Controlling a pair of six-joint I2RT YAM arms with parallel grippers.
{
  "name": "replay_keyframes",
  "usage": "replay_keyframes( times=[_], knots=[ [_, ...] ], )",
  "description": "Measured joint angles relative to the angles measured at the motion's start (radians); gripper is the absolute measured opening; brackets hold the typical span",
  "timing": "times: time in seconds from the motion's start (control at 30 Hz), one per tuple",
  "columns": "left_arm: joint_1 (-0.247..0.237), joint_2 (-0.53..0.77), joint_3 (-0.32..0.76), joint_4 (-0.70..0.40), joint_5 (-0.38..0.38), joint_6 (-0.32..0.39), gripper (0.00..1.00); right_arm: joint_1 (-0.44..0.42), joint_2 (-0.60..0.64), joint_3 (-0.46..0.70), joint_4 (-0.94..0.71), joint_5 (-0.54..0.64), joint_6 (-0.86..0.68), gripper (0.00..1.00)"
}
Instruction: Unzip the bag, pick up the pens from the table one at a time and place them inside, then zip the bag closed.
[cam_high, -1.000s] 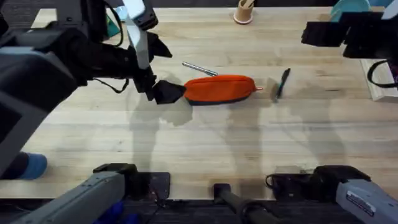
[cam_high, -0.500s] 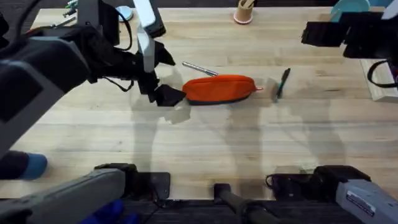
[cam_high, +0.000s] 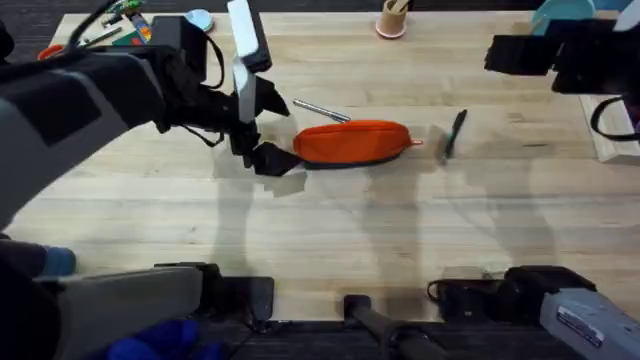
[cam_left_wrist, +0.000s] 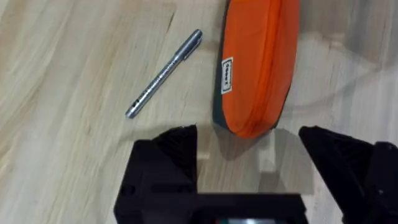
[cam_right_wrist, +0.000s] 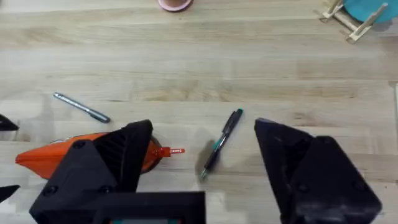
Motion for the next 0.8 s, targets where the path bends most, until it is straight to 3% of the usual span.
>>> replay_keyframes(
  times=[0.3, 0.8],
  knots=[
    [-0.017, 0.066, 0.0, 0.066, 0.063, 0.01, 0.993, 0.0, 0.0, 0.0, 0.0, 0.0, 0.0, 0.996],
    [-0.034, 0.117, 0.0, 0.087, 0.085, 0.013, 0.995, 0.0, 0.0, 0.0, 0.0, 0.0, 0.0, 0.996]
  ],
)
